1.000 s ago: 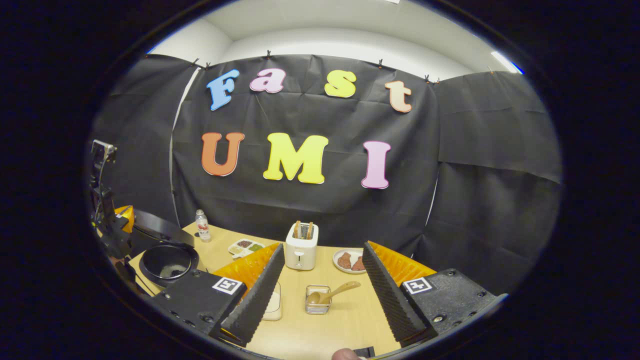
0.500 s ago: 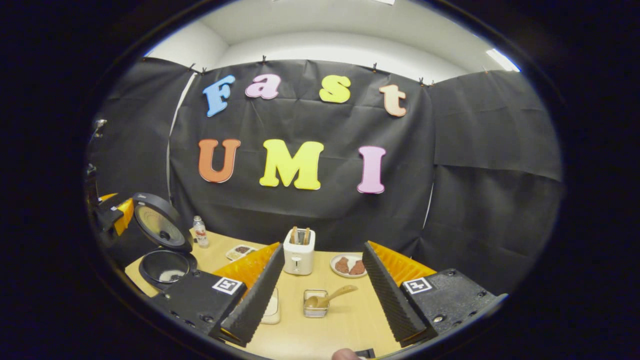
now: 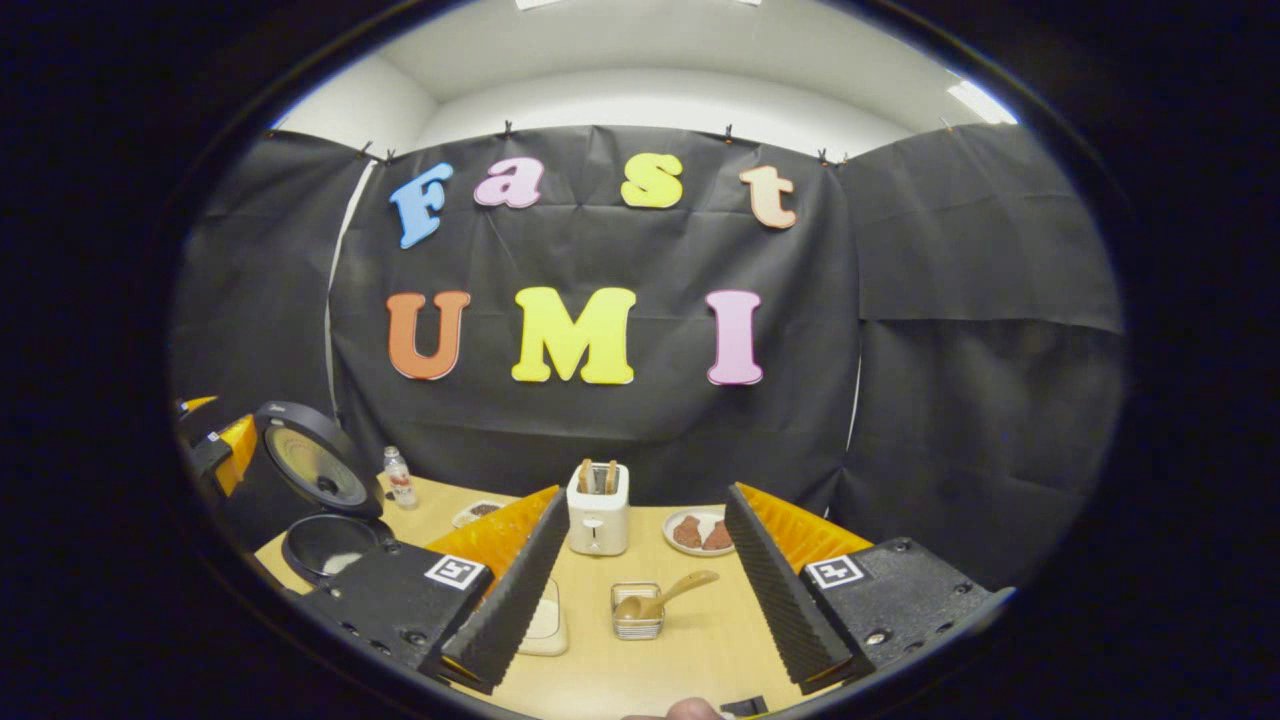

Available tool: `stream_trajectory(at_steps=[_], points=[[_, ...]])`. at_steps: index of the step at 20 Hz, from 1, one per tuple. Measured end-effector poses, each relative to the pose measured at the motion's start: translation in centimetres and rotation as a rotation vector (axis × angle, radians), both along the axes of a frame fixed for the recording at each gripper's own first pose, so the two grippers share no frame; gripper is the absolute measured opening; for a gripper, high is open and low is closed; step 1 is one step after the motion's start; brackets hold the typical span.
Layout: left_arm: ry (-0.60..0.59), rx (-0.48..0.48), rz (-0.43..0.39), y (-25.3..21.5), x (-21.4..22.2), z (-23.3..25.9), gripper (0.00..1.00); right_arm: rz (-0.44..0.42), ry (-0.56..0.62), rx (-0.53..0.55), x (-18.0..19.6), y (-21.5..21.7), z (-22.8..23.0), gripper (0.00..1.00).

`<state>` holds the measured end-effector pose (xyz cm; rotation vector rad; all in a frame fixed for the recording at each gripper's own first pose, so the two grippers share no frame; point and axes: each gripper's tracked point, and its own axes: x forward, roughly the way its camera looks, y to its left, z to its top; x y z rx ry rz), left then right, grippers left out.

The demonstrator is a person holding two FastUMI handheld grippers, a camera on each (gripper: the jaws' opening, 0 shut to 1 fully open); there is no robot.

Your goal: Close the left gripper, press the button to open the rice cooker; take a wooden spoon from the chopstick holder with the right hand, scoop a spoonful of rice and pour it into the rice cooker, then put the wooden spoon back into the chopstick holder.

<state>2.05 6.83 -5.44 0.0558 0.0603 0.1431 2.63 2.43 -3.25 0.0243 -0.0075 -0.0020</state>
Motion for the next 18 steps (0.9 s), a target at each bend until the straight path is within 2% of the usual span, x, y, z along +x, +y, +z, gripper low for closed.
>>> stream_trajectory(at_steps=[1,4,5,6,9,13,16,18], points=[[-0.006,0.003,0.002,-0.1,0.0,0.2,0.95,-0.003,0.015,-0.003,0.6,-0.1,-0.8,0.98],[-0.008,-0.001,-0.007,-0.6,0.1,0.3,0.95,-0.021,0.039,0.007,2.7,-1.0,-3.4,1.00],[-0.009,-0.005,-0.004,-0.7,0.1,0.2,0.91,-0.018,0.049,0.019,3.6,-1.2,-4.9,1.00],[-0.013,-0.004,-0.006,-0.9,0.1,0.2,0.95,-0.021,0.075,0.033,4.6,-1.4,-6.5,0.99],[-0.008,0.010,-0.010,-1.4,0.1,-0.3,0.95,-0.037,0.144,0.074,7.9,-2.6,-12.5,1.00],[0.002,0.020,-0.015,-2.0,0.1,-0.9,0.95,-0.064,0.231,0.161,12.4,-4.4,-19.9,1.00],[0.012,0.026,-0.023,-2.7,0.2,-1.6,0.95,-0.072,0.268,0.243,16.2,-5.2,-23.5,0.97],[0.018,0.030,-0.029,-3.2,0.4,-1.9,0.95,-0.067,0.277,0.283,18.6,-5.2,-25.1,1.00]])
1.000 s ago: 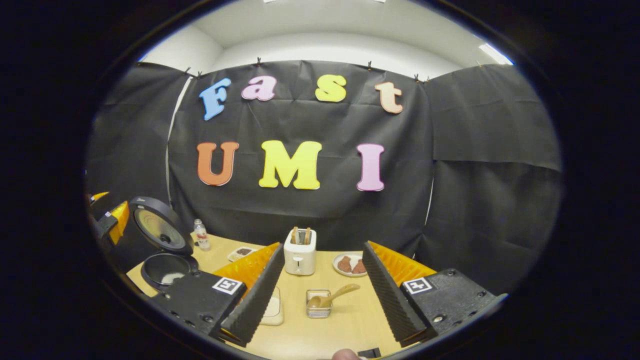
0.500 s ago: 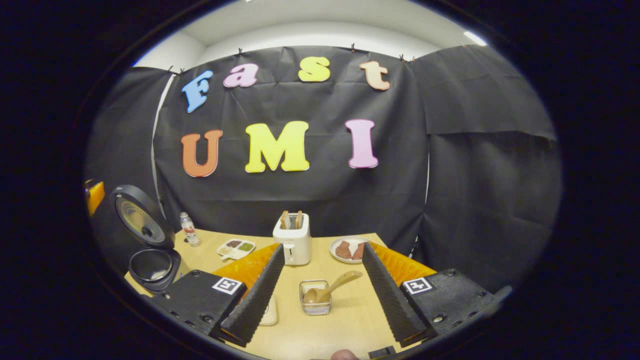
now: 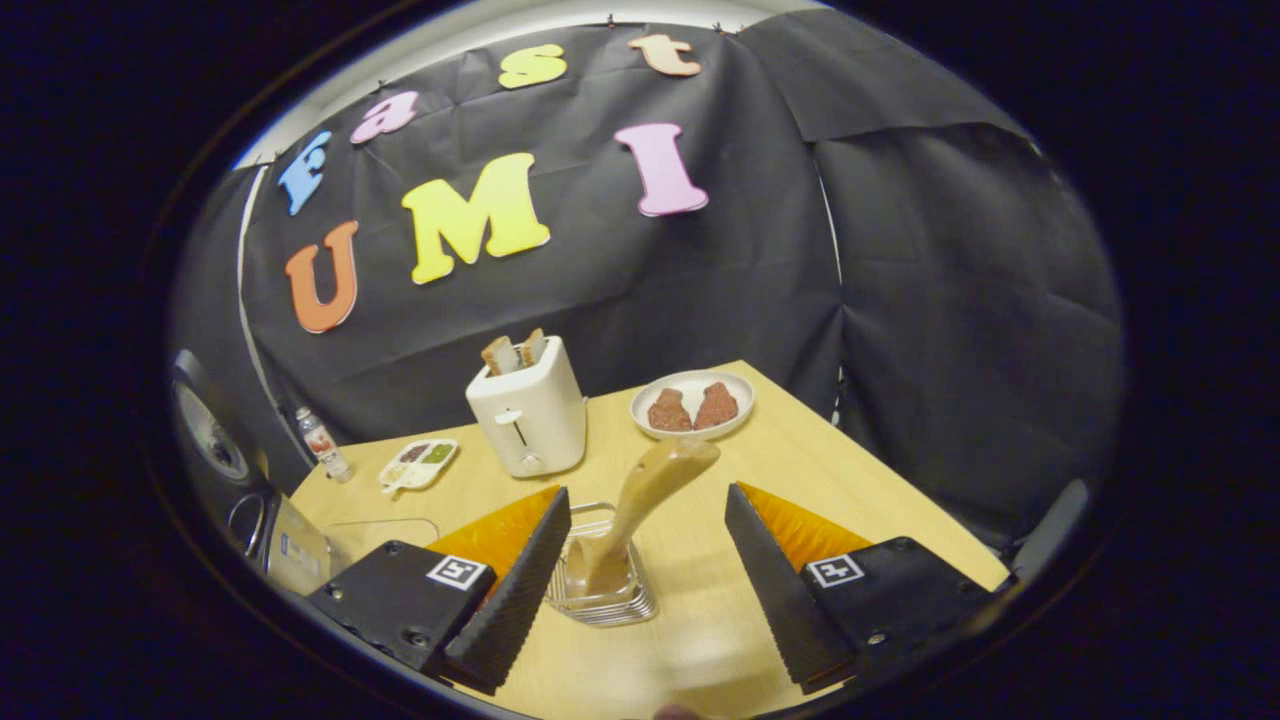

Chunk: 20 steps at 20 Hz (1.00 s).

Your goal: Close the left gripper, press the button to open the rice cooker; take a wooden spoon from the chopstick holder with the right hand, scoop a spoonful of rice and pour it into the rice cooker, then put the wooden spoon back into the chopstick holder.

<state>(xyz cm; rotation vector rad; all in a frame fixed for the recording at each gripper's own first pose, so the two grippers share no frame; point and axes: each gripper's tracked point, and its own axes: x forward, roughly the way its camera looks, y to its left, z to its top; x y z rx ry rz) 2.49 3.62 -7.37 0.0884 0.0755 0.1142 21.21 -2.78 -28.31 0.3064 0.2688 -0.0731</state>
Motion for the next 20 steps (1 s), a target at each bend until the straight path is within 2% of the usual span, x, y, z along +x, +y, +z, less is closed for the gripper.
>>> stream_trajectory(at_steps=[2,3,4,5,6,8,9,10,11,12,13,15,17,20], points=[[0.004,0.008,-0.005,-0.4,0.2,-0.2,0.95,0.004,-0.010,0.020,1.9,0.0,-0.8,1.00],[0.007,0.007,-0.015,-0.8,0.3,-0.6,0.95,0.014,-0.018,0.026,2.7,0.2,-0.8,0.95],[0.015,0.010,-0.019,-1.2,0.4,-0.8,0.95,0.016,-0.027,0.027,3.5,0.2,-0.9,1.00],[0.019,0.012,-0.026,-1.6,0.6,-1.2,0.95,0.016,-0.039,0.032,4.3,0.1,-0.8,0.94],[0.024,0.018,-0.028,-1.8,0.8,-1.5,0.96,0.021,-0.044,0.046,5.0,0.2,-0.6,0.99],[0.042,0.018,-0.030,-2.0,0.9,-2.4,0.95,0.037,-0.066,0.056,5.8,0.4,-0.1,0.97],[0.055,0.017,-0.031,-2.2,0.9,-2.8,0.95,0.033,-0.067,0.049,6.2,0.4,-0.3,0.87],[0.058,0.018,-0.030,-2.2,0.9,-3.0,0.95,0.049,-0.052,0.044,6.5,0.7,-0.6,0.90],[0.063,0.018,-0.030,-2.2,0.8,-3.3,0.95,0.068,-0.050,0.034,6.4,0.8,-0.9,0.80],[0.066,0.018,-0.030,-2.1,0.8,-3.4,0.95,0.065,-0.054,0.022,6.4,0.8,-0.6,0.77],[0.068,0.016,-0.028,-2.0,0.8,-3.5,0.95,0.053,-0.057,0.005,6.2,0.7,-0.4,0.55],[0.069,0.013,-0.028,-1.9,0.8,-3.5,0.96,0.078,-0.072,0.038,6.2,1.4,0.2,0.39],[0.066,0.010,-0.030,-2.0,0.7,-3.4,0.96,0.101,-0.077,0.045,6.0,2.1,0.4,0.32],[0.056,0.016,-0.032,-1.9,0.6,-3.2,0.95,0.117,-0.086,0.031,5.9,3.2,0.8,0.28]])
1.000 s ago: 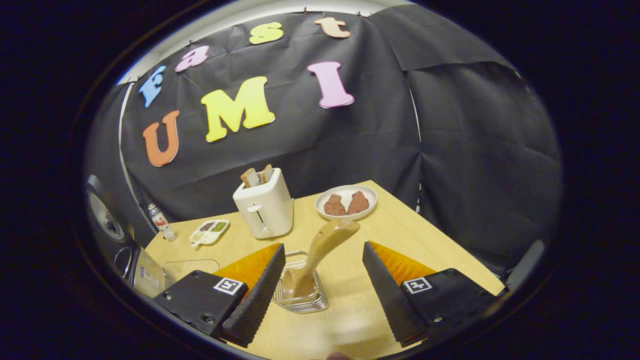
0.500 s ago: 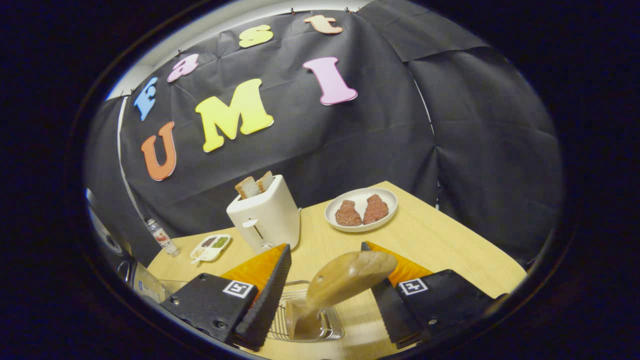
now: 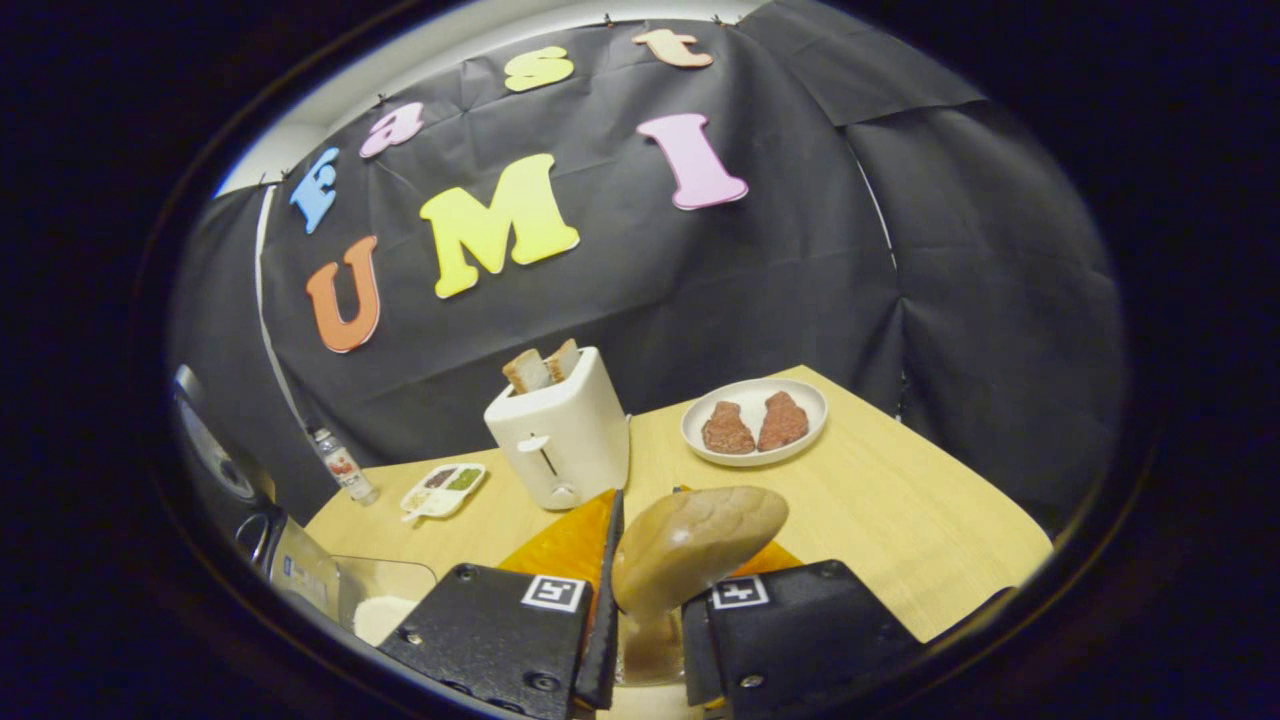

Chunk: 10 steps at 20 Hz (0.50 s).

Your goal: Close the left gripper, press the button to open the rice cooker; take a wooden spoon from the chopstick holder with the right hand, scoop a spoonful of rice and pour it into the rice cooker, then put the wooden spoon back into the chopstick holder.

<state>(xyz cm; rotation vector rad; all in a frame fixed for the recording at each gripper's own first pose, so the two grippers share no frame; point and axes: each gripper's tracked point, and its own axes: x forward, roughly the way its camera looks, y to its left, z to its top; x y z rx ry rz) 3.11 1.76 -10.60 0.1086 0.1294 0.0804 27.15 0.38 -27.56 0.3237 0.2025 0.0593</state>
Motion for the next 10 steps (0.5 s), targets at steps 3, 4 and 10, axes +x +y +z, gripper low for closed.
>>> stream_trajectory(at_steps=[3,4,10], points=[[-0.003,0.003,0.005,0.4,-0.1,0.1,0.95,0.009,-0.008,-0.013,-0.1,0.6,0.7,0.26],[-0.001,0.001,0.009,0.6,-0.2,0.0,0.95,0.003,-0.019,-0.020,-0.3,0.5,1.1,0.26],[0.009,0.003,0.030,2.0,-0.6,-0.6,0.95,-0.001,-0.089,-0.116,-1.5,1.5,6.6,0.26]])
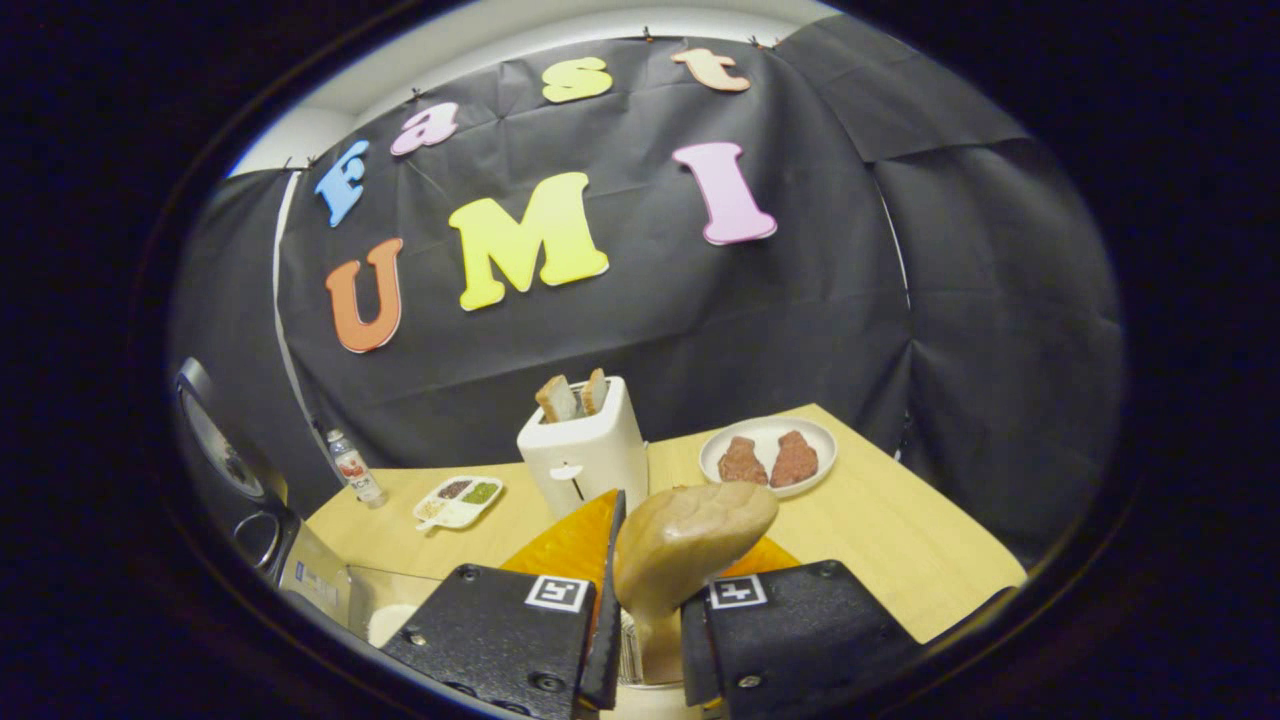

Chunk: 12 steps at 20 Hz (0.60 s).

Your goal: Close the left gripper, press the button to open the rice cooker; take a wooden spoon from the chopstick holder with the right hand, scoop a spoonful of rice and pour it into the rice cooker, then put the wooden spoon back into the chopstick holder.

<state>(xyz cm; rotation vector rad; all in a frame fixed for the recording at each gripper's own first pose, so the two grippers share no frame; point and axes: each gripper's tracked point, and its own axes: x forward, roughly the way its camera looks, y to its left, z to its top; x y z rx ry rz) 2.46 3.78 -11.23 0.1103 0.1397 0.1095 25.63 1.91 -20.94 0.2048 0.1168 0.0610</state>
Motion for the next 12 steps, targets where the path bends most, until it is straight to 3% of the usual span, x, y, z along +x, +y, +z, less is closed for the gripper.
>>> stream_trajectory(at_steps=[7,10,12], points=[[0.003,-0.030,0.060,3.7,-0.5,-0.7,0.95,0.061,-0.089,-0.203,-3.4,6.4,9.8,0.30],[0.009,-0.039,0.088,5.4,-0.8,-1.3,0.95,0.117,-0.115,-0.254,-5.2,11.8,11.5,0.27],[0.013,-0.045,0.099,6.4,-1.0,-1.9,0.95,0.150,-0.109,-0.266,-5.8,14.8,10.6,0.30]])
